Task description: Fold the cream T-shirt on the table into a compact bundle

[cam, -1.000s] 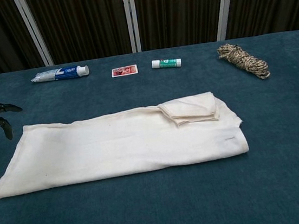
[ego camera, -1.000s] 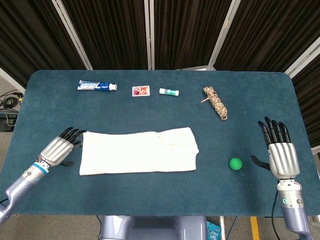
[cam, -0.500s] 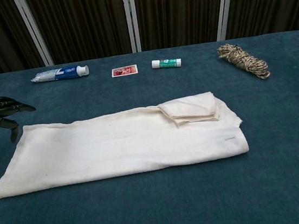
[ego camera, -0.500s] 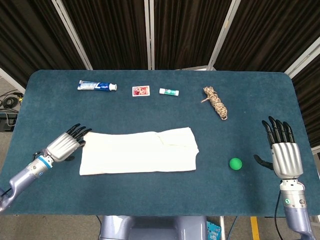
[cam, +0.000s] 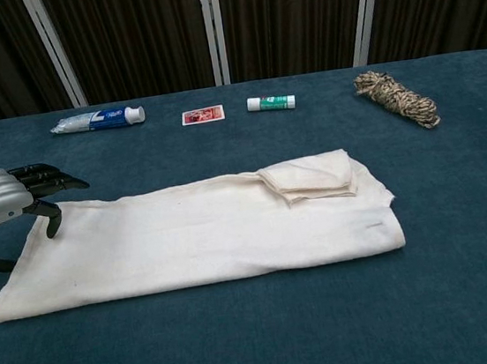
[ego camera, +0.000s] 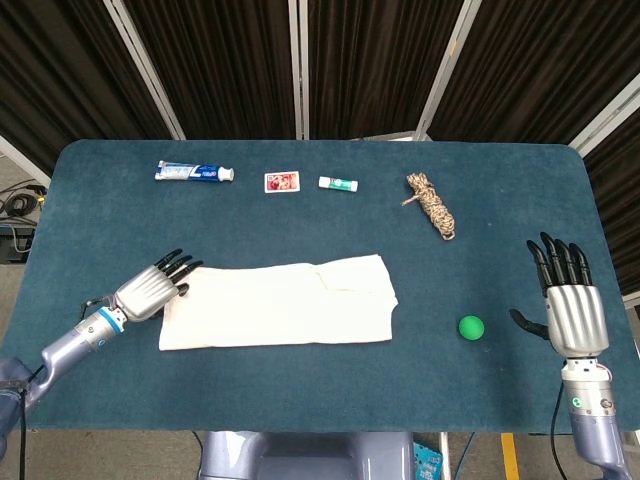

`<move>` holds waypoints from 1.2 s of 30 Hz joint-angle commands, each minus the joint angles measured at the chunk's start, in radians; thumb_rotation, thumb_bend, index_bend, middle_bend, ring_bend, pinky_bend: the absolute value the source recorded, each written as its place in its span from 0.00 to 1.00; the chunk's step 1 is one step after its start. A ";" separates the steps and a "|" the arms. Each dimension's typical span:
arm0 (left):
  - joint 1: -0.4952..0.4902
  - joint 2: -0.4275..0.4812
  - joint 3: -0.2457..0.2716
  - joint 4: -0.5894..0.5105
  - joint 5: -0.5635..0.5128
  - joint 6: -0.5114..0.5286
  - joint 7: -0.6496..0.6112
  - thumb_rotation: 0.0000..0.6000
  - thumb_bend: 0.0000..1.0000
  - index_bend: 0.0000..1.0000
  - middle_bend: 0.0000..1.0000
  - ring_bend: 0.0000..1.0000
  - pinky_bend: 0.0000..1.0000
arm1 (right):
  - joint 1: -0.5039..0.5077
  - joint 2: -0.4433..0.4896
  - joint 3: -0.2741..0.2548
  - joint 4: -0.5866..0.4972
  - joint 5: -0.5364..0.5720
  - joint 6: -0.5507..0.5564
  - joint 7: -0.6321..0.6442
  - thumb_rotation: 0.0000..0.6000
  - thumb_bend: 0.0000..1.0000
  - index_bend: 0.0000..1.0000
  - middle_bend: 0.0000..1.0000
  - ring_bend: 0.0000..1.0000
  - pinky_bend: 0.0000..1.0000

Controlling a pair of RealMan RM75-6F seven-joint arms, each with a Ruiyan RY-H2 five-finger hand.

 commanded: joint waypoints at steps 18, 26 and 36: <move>-0.018 -0.047 0.031 0.043 -0.012 -0.007 -0.033 1.00 0.21 0.48 0.00 0.00 0.00 | -0.017 0.004 0.021 -0.004 -0.049 0.011 0.020 1.00 0.00 0.00 0.00 0.00 0.00; -0.026 -0.046 0.036 0.047 -0.014 0.011 -0.034 1.00 0.30 0.48 0.00 0.00 0.00 | -0.021 0.004 0.026 -0.006 -0.056 0.005 0.022 1.00 0.00 0.00 0.00 0.00 0.00; -0.049 -0.038 0.039 0.024 -0.016 0.017 -0.021 1.00 0.30 0.49 0.00 0.00 0.00 | -0.026 0.007 0.034 -0.010 -0.063 0.004 0.025 1.00 0.00 0.01 0.00 0.00 0.00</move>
